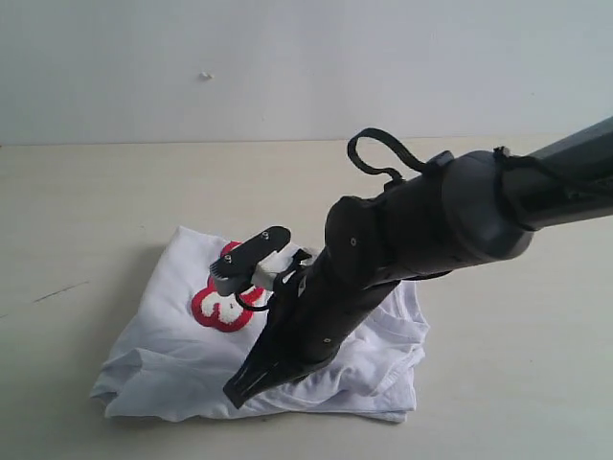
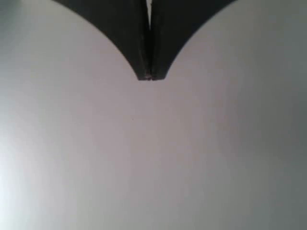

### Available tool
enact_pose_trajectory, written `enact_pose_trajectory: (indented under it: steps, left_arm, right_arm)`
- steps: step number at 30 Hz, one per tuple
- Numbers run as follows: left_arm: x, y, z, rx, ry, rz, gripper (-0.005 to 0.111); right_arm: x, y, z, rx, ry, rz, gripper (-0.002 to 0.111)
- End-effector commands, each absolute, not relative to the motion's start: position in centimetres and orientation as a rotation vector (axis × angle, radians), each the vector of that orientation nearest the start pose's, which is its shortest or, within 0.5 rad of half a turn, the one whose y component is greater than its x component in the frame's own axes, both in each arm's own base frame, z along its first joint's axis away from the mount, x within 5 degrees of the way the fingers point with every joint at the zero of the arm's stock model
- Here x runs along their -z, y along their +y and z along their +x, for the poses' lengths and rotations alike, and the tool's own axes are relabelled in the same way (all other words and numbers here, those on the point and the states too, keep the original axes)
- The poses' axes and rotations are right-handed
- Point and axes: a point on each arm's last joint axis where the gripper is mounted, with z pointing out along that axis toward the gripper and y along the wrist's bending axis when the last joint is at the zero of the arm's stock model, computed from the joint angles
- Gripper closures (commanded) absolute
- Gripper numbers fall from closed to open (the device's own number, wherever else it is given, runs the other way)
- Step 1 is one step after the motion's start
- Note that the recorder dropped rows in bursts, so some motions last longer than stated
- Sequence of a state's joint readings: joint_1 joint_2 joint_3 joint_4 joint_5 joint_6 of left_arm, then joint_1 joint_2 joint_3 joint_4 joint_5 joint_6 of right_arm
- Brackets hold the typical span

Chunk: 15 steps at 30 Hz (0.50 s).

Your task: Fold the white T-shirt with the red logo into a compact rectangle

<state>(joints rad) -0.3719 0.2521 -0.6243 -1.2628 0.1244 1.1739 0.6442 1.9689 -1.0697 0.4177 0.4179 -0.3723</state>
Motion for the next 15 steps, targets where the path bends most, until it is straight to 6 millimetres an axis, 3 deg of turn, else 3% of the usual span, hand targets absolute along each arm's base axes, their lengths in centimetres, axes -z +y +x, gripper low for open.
enact_pose_trajectory:
  steps: [1, 3, 9, 13, 15]
  left_arm:
    - [-39.8, -2.1, 2.6, 0.48, 1.13, 0.254, 0.107]
    - [-39.8, -2.1, 2.6, 0.48, 1.13, 0.254, 0.107]
    - [-39.8, -2.1, 2.6, 0.483, 1.13, 0.259, 0.107]
    - [-39.8, -2.0, 2.1, 0.482, 1.111, 0.262, 0.107]
    - [-39.7, -1.9, 2.0, 0.472, 1.108, 0.264, 0.107]
  right_arm:
    - [-13.9, 23.2, 28.5, -0.393, 2.58, -0.889, 0.108]
    - [-16.2, 23.1, 28.6, -0.41, 2.5, -0.85, 0.108]
    - [-20.2, 21.4, 27.3, -0.422, 2.305, -0.718, 0.108]
    - [-24.1, 18.0, 23.7, -0.427, 2.108, -0.623, 0.108]
    - [-28.1, 15.9, 20.9, -0.466, 1.955, -0.575, 0.108]
